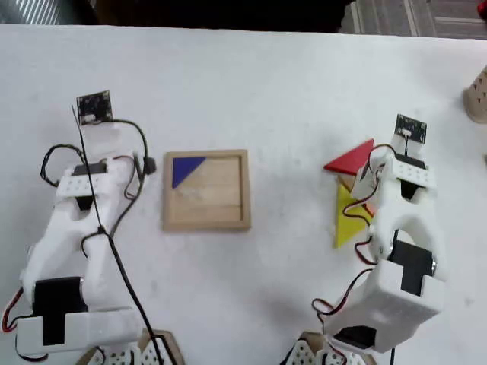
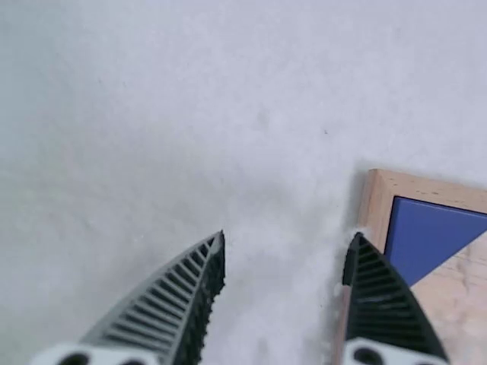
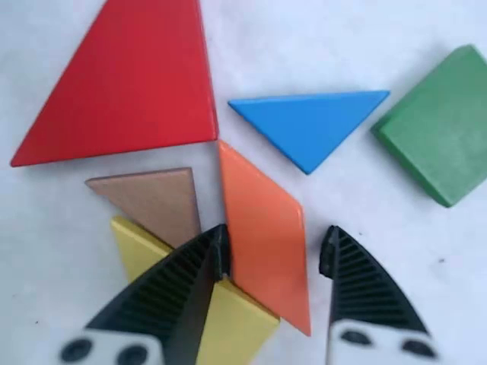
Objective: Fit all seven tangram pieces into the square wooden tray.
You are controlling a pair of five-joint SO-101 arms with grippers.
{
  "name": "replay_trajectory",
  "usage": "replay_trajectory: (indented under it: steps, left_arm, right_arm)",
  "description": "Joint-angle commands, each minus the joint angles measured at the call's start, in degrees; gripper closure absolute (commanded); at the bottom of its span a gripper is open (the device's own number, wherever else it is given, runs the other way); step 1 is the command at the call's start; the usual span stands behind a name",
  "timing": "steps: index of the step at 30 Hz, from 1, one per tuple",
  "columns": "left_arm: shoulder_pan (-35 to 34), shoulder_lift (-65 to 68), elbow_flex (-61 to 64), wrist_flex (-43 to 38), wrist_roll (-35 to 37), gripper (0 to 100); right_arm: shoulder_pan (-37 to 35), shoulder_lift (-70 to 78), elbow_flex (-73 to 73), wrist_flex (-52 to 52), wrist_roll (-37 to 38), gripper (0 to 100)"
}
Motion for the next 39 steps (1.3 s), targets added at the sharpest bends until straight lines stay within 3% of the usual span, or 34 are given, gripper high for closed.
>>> replay_trajectory:
  steps: [1, 7, 15, 22, 33, 39]
  left_arm:
    - [0.6, -0.6, -0.8, 0.3, -0.1, 74]
    - [0.6, -0.7, -0.8, 0.3, -0.2, 74]
    - [0.6, -0.5, -1.1, -0.1, -0.4, 74]
    - [0.6, -0.5, -1.1, -0.1, -0.5, 74]
    - [0.6, -0.5, -1.0, -0.1, -0.5, 74]
    - [0.6, -0.5, -1.0, -0.1, -0.5, 74]
  right_arm:
    - [0.2, -0.1, -2.0, 0.9, 2.7, 81.4]
    - [0.5, -0.1, -2.2, 0.8, 3.1, 98.6]
    - [0.0, -1.5, -2.3, 1.3, 3.4, 98.2]
    - [-4.4, -14.1, -2.2, 10.1, 3.5, 98.1]
    - [-23.1, -28.7, -2.2, 16.6, 3.6, 98.1]
    - [-39.6, -28.5, -1.1, 12.0, 3.7, 98.1]
